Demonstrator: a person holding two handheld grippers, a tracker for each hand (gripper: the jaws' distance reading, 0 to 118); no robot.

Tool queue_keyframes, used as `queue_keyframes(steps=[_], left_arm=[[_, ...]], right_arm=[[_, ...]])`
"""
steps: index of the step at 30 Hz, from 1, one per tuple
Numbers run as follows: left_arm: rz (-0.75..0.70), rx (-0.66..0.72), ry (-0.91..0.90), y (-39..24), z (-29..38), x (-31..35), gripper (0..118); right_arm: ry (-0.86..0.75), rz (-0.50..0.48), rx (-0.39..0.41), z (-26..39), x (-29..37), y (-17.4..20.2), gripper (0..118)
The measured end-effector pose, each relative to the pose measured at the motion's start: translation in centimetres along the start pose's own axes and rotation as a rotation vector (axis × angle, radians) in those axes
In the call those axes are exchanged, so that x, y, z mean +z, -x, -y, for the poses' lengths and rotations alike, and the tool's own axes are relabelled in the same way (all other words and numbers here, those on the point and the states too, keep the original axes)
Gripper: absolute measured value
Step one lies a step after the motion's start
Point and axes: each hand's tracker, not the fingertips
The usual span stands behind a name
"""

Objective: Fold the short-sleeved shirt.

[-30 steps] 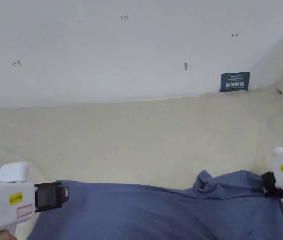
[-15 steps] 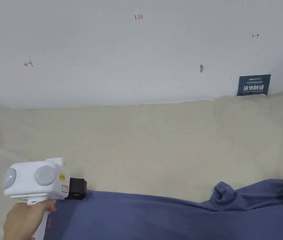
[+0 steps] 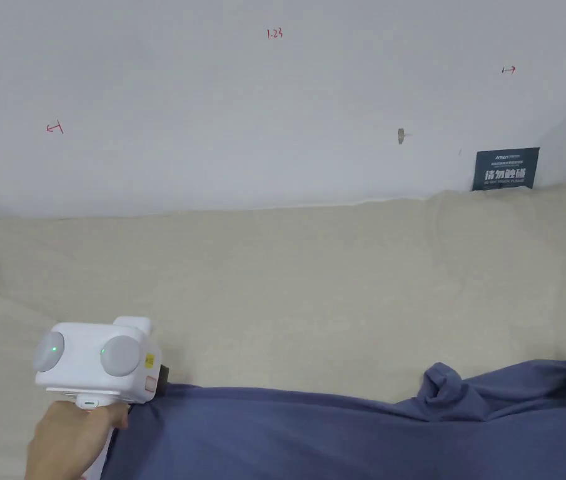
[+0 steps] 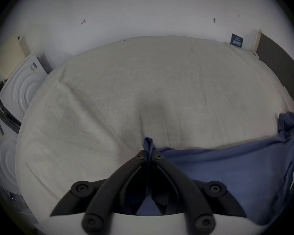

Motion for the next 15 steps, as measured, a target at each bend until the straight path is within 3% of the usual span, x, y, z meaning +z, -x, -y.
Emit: queue_keyframes(steps=[4, 8, 11, 15], left_arm=[[0.084, 0.084, -0.055, 1.3, 0.2, 3.3, 3], [0.005, -0.003, -0.124, 1.7, 0.6, 7.5, 3], [0.019, 0.028, -0.188, 2.9, 1.2, 10.9, 3], [-0.018, 0.045, -0.273, 3.7, 3.1, 18.0, 3]], right_arm=[[-0.014, -0.017, 0.0, 0.0, 1.7, 0.3, 3], [-0.054, -0.051, -0.022, -0.3, 3.8, 0.4, 2], [-0.116, -0.085, -0.052, -0.1, 6.4, 0.7, 2], [-0.161, -0.106, -0.034, -0.2, 10.4, 1.3, 2]])
